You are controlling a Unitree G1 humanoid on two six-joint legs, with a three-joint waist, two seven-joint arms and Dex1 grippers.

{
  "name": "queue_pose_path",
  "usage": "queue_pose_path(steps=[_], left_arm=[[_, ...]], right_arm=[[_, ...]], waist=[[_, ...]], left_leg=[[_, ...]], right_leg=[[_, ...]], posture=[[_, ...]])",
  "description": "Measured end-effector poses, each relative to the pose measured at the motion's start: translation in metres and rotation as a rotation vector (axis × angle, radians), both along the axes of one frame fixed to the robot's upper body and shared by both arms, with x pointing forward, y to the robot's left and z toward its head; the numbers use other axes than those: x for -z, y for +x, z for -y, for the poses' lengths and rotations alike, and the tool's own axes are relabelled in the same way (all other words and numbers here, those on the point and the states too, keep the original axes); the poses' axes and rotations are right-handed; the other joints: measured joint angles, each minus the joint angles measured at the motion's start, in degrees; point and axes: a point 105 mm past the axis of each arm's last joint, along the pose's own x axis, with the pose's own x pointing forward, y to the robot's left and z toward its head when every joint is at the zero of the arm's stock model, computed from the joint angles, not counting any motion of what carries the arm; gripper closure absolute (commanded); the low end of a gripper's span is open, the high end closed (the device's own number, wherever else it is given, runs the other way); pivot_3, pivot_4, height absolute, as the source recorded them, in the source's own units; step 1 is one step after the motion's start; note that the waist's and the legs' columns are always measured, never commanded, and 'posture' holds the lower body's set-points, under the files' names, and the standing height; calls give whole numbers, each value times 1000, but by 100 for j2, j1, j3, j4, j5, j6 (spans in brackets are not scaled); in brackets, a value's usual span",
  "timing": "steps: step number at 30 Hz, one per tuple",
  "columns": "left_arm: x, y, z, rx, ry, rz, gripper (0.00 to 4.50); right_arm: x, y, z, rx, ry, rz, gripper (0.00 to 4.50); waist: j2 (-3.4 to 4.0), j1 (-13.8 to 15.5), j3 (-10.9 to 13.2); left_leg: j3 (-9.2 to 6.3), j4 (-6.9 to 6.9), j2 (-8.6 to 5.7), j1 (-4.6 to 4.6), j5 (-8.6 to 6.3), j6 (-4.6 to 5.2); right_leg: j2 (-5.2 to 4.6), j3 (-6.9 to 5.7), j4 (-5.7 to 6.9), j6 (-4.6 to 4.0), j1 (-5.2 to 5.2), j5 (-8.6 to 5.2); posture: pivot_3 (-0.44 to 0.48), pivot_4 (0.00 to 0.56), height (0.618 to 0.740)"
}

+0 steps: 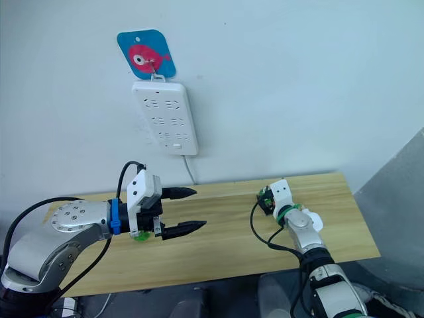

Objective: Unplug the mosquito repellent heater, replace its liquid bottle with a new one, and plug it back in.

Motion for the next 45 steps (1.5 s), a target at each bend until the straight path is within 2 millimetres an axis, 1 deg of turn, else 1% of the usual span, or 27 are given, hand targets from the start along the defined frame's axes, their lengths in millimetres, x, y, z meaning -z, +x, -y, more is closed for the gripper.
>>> queue_pose_path(steps=[4, 6, 8, 10, 11, 13, 14, 15, 17, 20, 22, 23, 26, 28, 30, 32, 34, 36, 39, 44, 45], left_arm=[[-1, 4, -4, -57, -35, 16, 0], [-1, 4, -10, -101, -55, 26, 0], [1, 2, -19, -156, -71, 43, 0], [3, -2, -30, -227, -87, 81, 0], [3, -4, -37, -275, -99, 104, 0], [3, -11, -56, -378, -109, 140, 0], [7, -17, -66, -428, -105, 137, 0], [8, -21, -73, -464, -103, 140, 0], [19, -39, -96, -556, -79, 127, 0], [32, -60, -119, -660, -40, 123, 0], [36, -65, -129, -712, -29, 151, 0], [39, -67, -132, -722, -23, 160, 0], [60, -76, -140, -730, 9, 97, 0], [77, -73, -147, -740, 25, 49, 0], [92, -65, -155, -754, 54, 9, 0], [104, -58, -164, -790, 78, -23, 0], [115, -48, -171, -795, 101, -45, 0], [122, -38, -177, -794, 125, -63, 0], [130, -25, -176, -771, 134, -88, 0], [140, -2, -172, -707, 149, -105, 0], [139, 4, -171, -703, 150, -90, 0]], right_arm=[[-18, -7, 1, -12, 24, 76, 43], [-33, -16, 2, -27, 32, 122, 43], [-56, -27, 1, -55, 34, 179, 43], [-85, -36, -4, -115, 16, 249, 43], [-103, -43, -7, -162, -4, 299, 43], [-131, -56, -17, -267, -33, 361, 43], [-139, -62, -21, -317, -42, 369, 43], [-143, -66, -25, -358, -50, 366, 43], [-146, -78, -34, -480, -78, 331, 43], [-147, -91, -44, -640, -129, 323, 43], [-146, -104, -51, -776, -162, 292, 43], [-145, -110, -54, -832, -162, 273, 43], [-147, -120, -66, -943, -164, 243, 43], [-149, -124, -74, -971, -164, 235, 43], [-150, -126, -80, -980, -163, 222, 43], [-152, -128, -84, -978, -167, 211, 43], [-154, -126, -85, -959, -178, 193, 43], [-157, -126, -86, -947, -187, 172, 43], [-156, -128, -85, -932, -201, 136, 43], [-156, -134, -85, -920, -213, 99, 43], [-157, -136, -86, -925, -209, 93, 43]], waist=[[1, 30, 0], [2, 52, 1], [7, 65, 4], [8, 74, 9], [9, 79, 10], [5, 88, 11], [4, 99, 11], [1, 102, 13], [-8, 111, 27], [-19, 148, 56], [-25, 221, 133], [-33, 267, 157], [-52, 320, 235], [-50, 360, 312], [-51, 404, 383], [-56, 407, 449], [-52, 403, 503], [-54, 394, 578], [-53, 377, 610], [-41, 350, 740], [-38, 342, 764]], left_leg=[[-2, -3, 0, -1, 0, 0], [-2, -5, 0, -2, 0, -1], [0, -6, 0, -4, -1, -1], [-2, -4, 1, -7, -1, -1], [1, -4, 0, -4, -1, -1], [1, -4, 5, -3, -1, -2], [-2, -3, 5, 0, -1, -1], [1, -3, 7, 2, -1, -1], [3, -3, 5, 1, -1, -1], [5, -2, 3, 1, -1, -1], [8, 3, 7, -1, 1, -2], [9, 4, 9, -2, 2, -1], [10, 3, 9, -6, 2, -1], [6, 3, 9, -10, 2, -1], [-2, 1, 11, -15, 2, -2], [-5, -1, 11, -30, 2, -2], [-5, -3, 7, -38, 2, -2], [-8, -2, 11, -56, 2, -2], [-13, 0, 10, -107, 2, -3], [-30, -1, 9, -113, 2, -3], [-30, -1, 9, -113, 2, -3]], right_leg=[[-1, -1, 0, 0, -1, 0], [-3, -1, -1, 0, -2, 0], [-5, 2, -4, 0, -5, 0], [-6, 1, -6, 1, -5, -1], [-8, 2, -6, 1, -4, -1], [-7, 1, -10, 1, -3, -3], [-6, -2, -10, 2, 2, -5], [-7, -1, -11, 2, 1, -6], [-7, -1, -13, 6, 2, -11], [-12, -1, -17, 20, 4, -22], [-12, -2, -15, 11, 5, -26], [-11, -5, -15, -11, 5, -37], [-12, -5, -14, -6, 4, -35], [-12, -8, -13, 1, 0, -31], [-10, -18, -13, 19, -4, -21], [-11, -21, -15, 19, -16, -20], [-16, -24, -14, -3, -24, -6], [-16, -29, -13, -6, -39, -4], [-19, -34, -6, -8, -88, 1], [-24, -51, -4, -10, -89, 2], [-24, -50, -4, -10, -88, 2]], posture=[[-23, 202, 720], [-21, 202, 720], [-25, 206, 720], [-29, 210, 720], [-28, 213, 720], [-26, 217, 720], [-25, 218, 720], [-20, 222, 720], [-9, 230, 720], [17, 248, 720], [32, 262, 720], [34, 270, 720], [35, 299, 720], [29, 317, 720], [19, 331, 720], [3, 348, 720], [-12, 367, 720], [-27, 383, 720], [-43, 395, 720], [-81, 422, 720], [-86, 423, 720]])
